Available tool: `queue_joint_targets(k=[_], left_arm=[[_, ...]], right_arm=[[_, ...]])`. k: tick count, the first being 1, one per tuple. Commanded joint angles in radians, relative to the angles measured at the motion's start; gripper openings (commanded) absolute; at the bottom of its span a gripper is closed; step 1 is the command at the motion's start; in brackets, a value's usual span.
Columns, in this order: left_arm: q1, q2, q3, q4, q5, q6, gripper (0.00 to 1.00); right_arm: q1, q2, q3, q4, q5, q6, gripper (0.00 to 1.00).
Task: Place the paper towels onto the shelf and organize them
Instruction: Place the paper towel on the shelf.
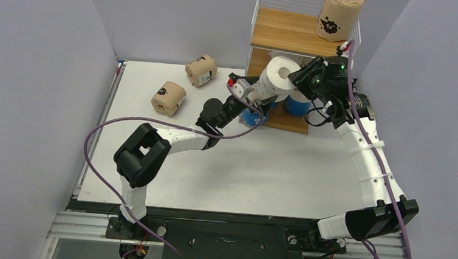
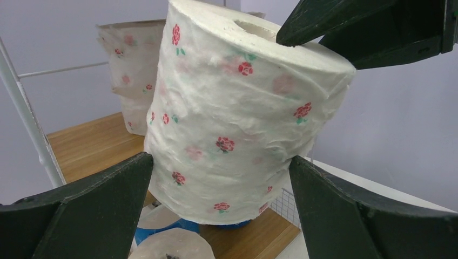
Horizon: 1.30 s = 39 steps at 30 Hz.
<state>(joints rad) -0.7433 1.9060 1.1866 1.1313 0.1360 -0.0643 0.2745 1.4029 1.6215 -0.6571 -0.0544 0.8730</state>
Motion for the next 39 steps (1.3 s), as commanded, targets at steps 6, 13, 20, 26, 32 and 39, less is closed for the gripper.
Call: queue_joint_targets(k=[6,13,20,26,32,39], left_arm=[[0.015,0.000,0.051,0.048,-0.009,-0.028,0.96],[0.024,0.026,0.094,0.009,-0.015,-0.035,0.96],[0.026,0.060,0.144,-0.029,-0.039,-0.031,0.96],[0.026,0.074,0.175,-0.055,-0.087,-0.031,0.96],[0.028,0.080,0.191,-0.082,-0.154,-0.030,0.97],[0.029,0.074,0.192,-0.087,-0.178,-0.037,0.96]], right_arm=[[0.008,-0.013,0.091,0.102,-0.015,0.030,0.20],[0.008,0.021,0.095,0.099,-0.009,0.036,0.20],[0.008,0.045,0.107,0.100,-0.010,0.033,0.22],[0.005,0.061,0.112,0.101,-0.011,0.034,0.26],[0.004,0.061,0.114,0.095,-0.012,0.034,0.37],[0.002,0.051,0.108,0.084,-0.006,0.031,0.53]])
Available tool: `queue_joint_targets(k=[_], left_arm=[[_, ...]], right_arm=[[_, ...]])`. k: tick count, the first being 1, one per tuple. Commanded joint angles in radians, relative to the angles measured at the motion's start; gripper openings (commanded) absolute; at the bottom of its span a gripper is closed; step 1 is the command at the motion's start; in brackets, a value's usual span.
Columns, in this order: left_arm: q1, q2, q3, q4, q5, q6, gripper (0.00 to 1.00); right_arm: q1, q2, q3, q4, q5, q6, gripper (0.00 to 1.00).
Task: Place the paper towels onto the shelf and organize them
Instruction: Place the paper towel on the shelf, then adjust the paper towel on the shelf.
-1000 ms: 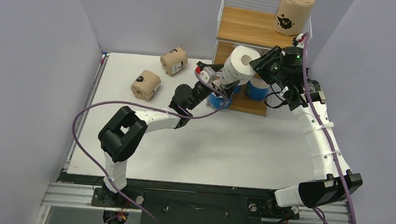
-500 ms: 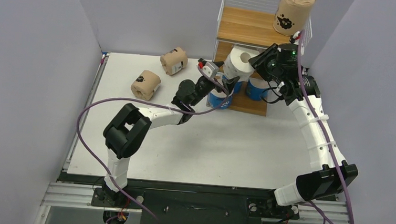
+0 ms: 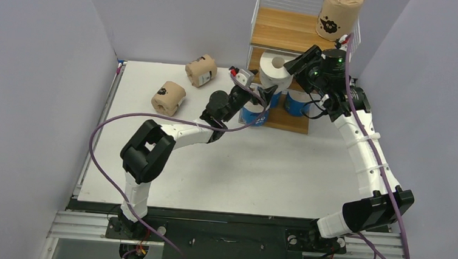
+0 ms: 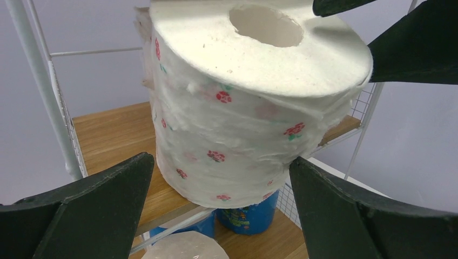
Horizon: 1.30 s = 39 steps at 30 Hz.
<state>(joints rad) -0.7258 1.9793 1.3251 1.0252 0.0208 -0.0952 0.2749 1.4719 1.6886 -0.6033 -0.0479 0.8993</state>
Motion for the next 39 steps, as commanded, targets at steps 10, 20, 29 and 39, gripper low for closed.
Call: queue_joint_targets(k=[10,20,29,39], left_arm=[[0.011,-0.023,0.049,0.016,-0.077,-0.002,0.96],[0.012,-0.079,0.019,0.025,-0.050,0.003,0.96],[0.009,-0.126,-0.001,0.022,-0.026,0.015,0.96],[0.007,-0.143,-0.024,-0.001,-0.034,0.038,0.96]], right_arm=[[-0.009,-0.070,0.015,0.006,0.002,-0.013,0.59],[-0.022,-0.183,-0.126,0.008,0.138,-0.082,0.53],[-0.021,-0.198,-0.286,0.178,0.162,-0.078,0.30],[-0.021,-0.160,-0.379,0.349,0.182,-0.064,0.28]])
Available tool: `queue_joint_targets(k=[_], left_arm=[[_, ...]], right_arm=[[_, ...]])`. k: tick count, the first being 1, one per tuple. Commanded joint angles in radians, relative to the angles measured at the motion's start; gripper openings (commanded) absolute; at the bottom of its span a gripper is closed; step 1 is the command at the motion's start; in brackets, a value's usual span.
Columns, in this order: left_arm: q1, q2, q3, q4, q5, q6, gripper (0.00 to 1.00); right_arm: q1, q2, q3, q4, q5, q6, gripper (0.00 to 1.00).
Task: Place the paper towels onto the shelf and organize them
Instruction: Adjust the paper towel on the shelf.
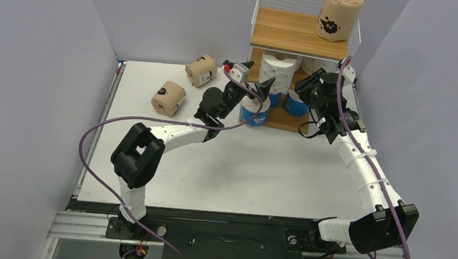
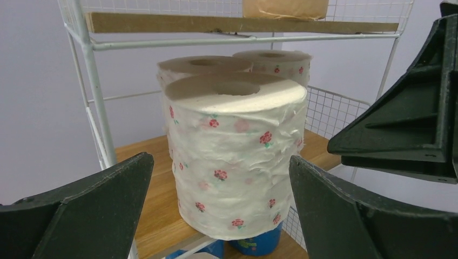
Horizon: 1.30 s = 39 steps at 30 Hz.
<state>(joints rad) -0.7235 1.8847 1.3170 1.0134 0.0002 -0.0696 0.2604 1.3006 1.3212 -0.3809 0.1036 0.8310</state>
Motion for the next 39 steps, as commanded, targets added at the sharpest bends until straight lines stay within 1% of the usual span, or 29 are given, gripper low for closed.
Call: queue_joint_targets(k=[1,12,20,33,39], left_arm=[[0.005,-0.052,-0.020,0.011,-0.013,0.011,0.96],[0.007,-0.108,-0.118,0.011,-0.015,0.002,0.96],[0.009,-0.190,-0.198,0.020,-0.043,0.023,0.96],[0.022,-0.260,-0.295,0.021,-0.088,0.030,0.96],[0.026,-0.296,-0.328,0.009,-0.079,0.054,0.96]], right_arm=[[-0.006,0.026,-0.008,0.127,0.031,0.008,0.28],[0.021,0.116,0.032,0.135,0.002,0.022,0.27],[0.042,0.156,0.051,0.152,-0.007,0.035,0.27],[0.083,0.230,0.103,0.172,-0.009,0.041,0.26],[0.096,0.250,0.097,0.223,0.001,0.058,0.26]])
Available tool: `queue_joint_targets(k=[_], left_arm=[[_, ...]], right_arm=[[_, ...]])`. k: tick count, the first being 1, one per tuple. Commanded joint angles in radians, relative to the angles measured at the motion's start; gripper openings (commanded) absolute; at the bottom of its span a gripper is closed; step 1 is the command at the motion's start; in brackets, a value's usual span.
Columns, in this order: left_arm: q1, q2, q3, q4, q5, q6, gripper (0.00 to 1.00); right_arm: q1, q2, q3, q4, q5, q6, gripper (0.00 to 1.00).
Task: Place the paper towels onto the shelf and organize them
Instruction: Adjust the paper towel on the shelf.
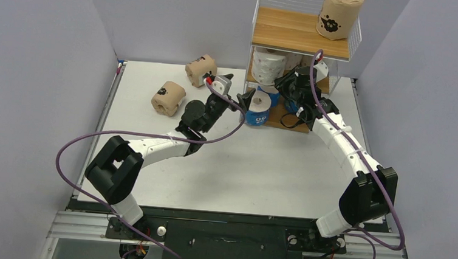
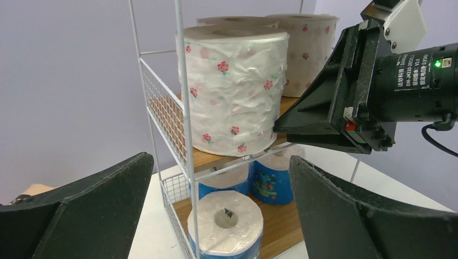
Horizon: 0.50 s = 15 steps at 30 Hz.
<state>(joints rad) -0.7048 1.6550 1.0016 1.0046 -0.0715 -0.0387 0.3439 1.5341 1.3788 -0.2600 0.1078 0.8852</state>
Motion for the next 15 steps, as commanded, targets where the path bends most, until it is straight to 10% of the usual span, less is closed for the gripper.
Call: queue_joint_targets(k=[1,15], left_arm=[[0.007,-0.070,-0.019,0.016,-0.016,0.026,0.96],[0.013,-0.090,-0.046,0.003,-0.041,0.030,0.96]], right_arm=[[0.014,0.022,0.041,0.114,-0.001,0.005,0.26],[0.029,0.007,0.029,0.118,-0.010,-0.015,0.27]])
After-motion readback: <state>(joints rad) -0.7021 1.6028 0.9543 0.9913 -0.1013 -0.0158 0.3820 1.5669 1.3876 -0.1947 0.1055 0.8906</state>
